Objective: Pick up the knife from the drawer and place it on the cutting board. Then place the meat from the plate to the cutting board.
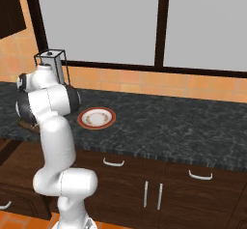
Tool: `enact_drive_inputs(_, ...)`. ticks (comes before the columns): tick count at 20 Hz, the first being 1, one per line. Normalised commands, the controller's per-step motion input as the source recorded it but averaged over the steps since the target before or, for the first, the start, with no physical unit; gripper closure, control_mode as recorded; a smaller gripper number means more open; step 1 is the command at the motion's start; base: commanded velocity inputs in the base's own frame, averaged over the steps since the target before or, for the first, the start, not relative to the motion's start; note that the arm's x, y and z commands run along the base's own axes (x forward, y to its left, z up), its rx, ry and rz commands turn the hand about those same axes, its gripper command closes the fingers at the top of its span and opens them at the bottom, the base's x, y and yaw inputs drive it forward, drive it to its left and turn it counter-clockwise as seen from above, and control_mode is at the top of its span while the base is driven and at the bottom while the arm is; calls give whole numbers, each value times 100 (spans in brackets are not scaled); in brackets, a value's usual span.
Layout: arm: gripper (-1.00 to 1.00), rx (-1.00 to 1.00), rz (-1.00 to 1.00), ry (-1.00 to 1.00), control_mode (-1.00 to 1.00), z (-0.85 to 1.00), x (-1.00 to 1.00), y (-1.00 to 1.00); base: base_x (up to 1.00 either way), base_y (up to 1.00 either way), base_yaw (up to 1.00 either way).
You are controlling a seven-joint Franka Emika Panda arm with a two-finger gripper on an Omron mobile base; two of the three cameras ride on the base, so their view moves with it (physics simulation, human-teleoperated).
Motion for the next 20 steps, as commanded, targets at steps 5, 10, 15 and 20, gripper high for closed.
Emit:
enact_drive_inputs(5, -100, 13, 7, -21, -100, 70, -64, -88, 0, 0, 0)
enact_drive_inputs(10, -100, 4, 13, -30, -100, 39, -96, -100, 0, 0, 0)
enact_drive_inputs(15, -100, 0, 18, -34, -100, 19, -100, -100, 0, 0, 0)
enact_drive_inputs(20, -100, 0, 18, -31, -100, 11, -100, -88, 0, 0, 0)
